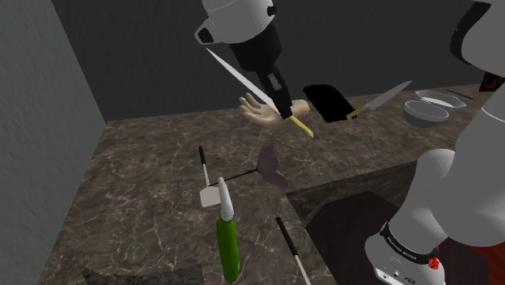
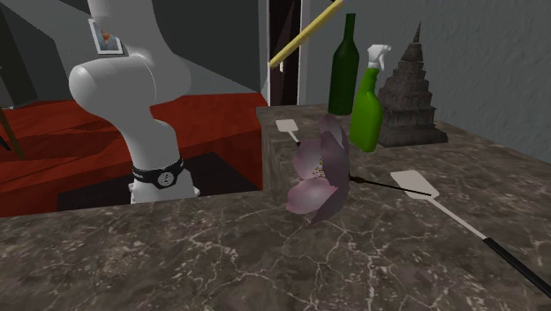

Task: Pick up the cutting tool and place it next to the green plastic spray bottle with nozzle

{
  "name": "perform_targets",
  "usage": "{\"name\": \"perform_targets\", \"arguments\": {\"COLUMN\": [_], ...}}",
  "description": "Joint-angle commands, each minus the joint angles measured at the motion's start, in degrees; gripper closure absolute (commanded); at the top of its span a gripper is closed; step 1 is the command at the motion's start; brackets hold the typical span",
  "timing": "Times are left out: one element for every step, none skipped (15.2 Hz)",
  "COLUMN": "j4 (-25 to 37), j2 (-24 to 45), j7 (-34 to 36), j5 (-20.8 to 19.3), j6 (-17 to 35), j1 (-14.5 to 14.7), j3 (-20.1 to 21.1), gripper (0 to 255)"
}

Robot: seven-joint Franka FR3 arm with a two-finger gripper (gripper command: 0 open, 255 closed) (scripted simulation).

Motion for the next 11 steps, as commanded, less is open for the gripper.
{"name": "perform_targets", "arguments": {"j4": [3.4,4.1,2.8,1.6,0.5,-0.7,-1.8,-2.8,-3.9,-4.9,-5.9], "j2": [2.3,2.8,2.4,2.1,1.8,1.5,1.2,1.0,0.7,0.5,0.3], "j7": [3.4,4.1,4.2,4.3,4.4,4.6,4.7,4.8,4.9,5.0,5.1], "j5": [0.6,0.7,0.9,1.1,1.3,1.5,1.6,1.8,1.9,2.1,2.2], "j6": [-2.1,-2.5,-1.6,-0.7,0.2,1.1,1.9,2.8,3.6,4.4,5.2], "j1": [1.8,2.1,2.1,2.0,1.9,1.8,1.7,1.6,1.6,1.5,1.5], "j3": [1.6,1.9,1.8,1.8,1.7,1.7,1.6,1.6,1.5,1.5,1.4], "gripper": [255,255,255,255,255,255,255,255,255,255,255]}}
